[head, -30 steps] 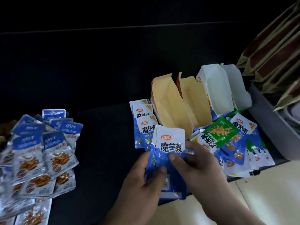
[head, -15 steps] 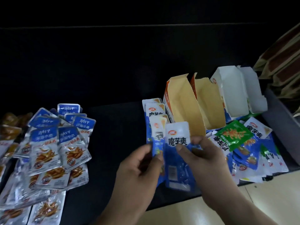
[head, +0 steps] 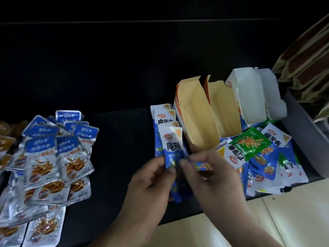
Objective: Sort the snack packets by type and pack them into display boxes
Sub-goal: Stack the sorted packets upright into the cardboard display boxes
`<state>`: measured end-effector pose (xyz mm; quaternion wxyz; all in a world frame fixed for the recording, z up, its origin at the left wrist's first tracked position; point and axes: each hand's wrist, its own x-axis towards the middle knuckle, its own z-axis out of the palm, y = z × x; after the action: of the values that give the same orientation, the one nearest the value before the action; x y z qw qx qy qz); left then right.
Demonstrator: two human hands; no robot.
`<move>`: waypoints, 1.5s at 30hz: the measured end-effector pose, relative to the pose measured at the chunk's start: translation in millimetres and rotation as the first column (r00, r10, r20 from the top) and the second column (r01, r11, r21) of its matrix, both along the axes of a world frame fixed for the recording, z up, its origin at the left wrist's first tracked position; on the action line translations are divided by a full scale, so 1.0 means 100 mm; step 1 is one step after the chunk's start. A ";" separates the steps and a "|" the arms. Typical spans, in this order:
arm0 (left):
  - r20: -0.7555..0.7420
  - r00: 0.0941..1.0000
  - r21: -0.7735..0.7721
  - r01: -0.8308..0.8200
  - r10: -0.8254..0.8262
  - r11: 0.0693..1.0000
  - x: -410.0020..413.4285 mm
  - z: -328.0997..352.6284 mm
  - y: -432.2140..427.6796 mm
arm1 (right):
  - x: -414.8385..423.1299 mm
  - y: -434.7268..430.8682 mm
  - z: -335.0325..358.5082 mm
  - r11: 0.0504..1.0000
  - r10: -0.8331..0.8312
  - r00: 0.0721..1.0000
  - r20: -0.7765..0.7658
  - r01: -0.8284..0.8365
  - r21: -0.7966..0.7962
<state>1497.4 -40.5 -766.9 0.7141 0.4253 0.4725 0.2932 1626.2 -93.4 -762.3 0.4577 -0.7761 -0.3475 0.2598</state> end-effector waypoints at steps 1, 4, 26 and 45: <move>0.043 0.999 -0.033 0.010 -0.008 0.999 0.02 0.01 -0.01 | -0.03 0.01 -0.01 0.999 0.045 0.995 -0.094 -0.045 0.006; 0.139 0.990 -0.130 -0.004 0.022 0.992 -0.02 0.01 0.04 | -0.02 0.02 0.05 0.990 0.137 0.963 -0.234 -0.128 0.050; -0.269 0.954 0.163 -0.087 0.129 0.983 0.03 -0.17 0.50 | 0.28 0.18 -0.09 0.994 0.092 0.995 0.037 -0.089 -0.069; -0.678 0.726 0.554 0.399 0.117 0.730 0.24 -0.14 0.63 | 1.06 -0.53 -0.14 0.982 -0.165 0.977 0.137 0.176 -0.075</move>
<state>1521.8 22.4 -780.6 0.3136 0.7648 0.5229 0.2083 1731.7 -146.8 -776.5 0.4205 -0.8374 -0.2971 0.1834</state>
